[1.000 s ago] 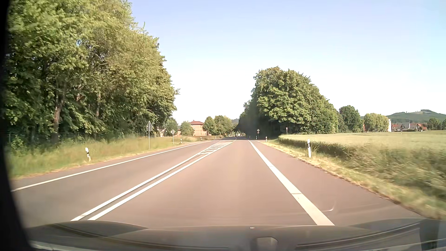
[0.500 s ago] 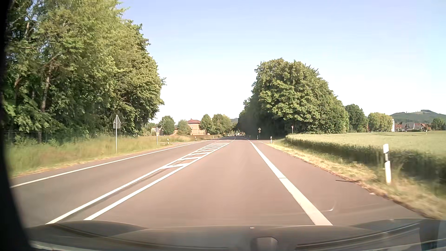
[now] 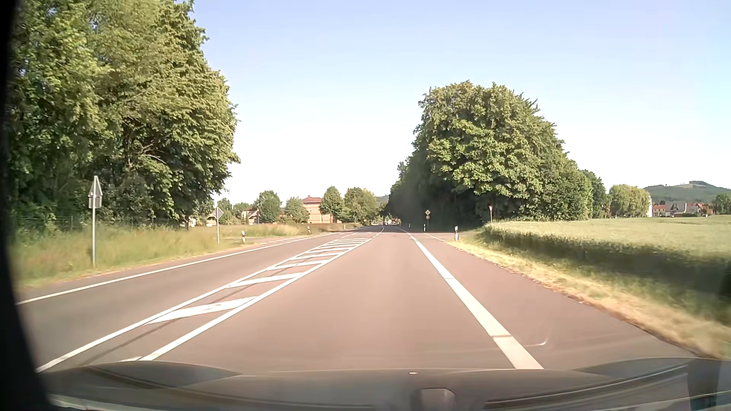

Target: Follow the waypoints while adhering to traffic rules and regulations

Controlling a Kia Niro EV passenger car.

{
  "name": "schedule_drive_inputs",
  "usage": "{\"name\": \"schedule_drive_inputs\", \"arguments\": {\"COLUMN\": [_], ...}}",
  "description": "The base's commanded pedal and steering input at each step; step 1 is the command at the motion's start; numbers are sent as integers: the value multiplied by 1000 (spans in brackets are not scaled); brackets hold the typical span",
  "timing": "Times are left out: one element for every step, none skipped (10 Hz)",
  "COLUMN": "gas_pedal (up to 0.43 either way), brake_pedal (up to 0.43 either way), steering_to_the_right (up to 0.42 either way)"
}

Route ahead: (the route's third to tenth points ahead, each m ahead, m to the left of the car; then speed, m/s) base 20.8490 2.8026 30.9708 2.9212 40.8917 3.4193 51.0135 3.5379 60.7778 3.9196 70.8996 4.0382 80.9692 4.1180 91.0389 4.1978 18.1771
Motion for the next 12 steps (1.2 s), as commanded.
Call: {"name": "schedule_drive_inputs", "arguments": {"gas_pedal": [157, 169, 169, 169, 169, 177, 177, 177, 177, 177, 177, 177], "brake_pedal": [6, 6, 6, 6, 6, 6, 6, 6, 6, 6, 6, 6], "steering_to_the_right": [-2, -1, -1, 0, 0, 0, 1, 0, 1, 1, 1, 1]}}
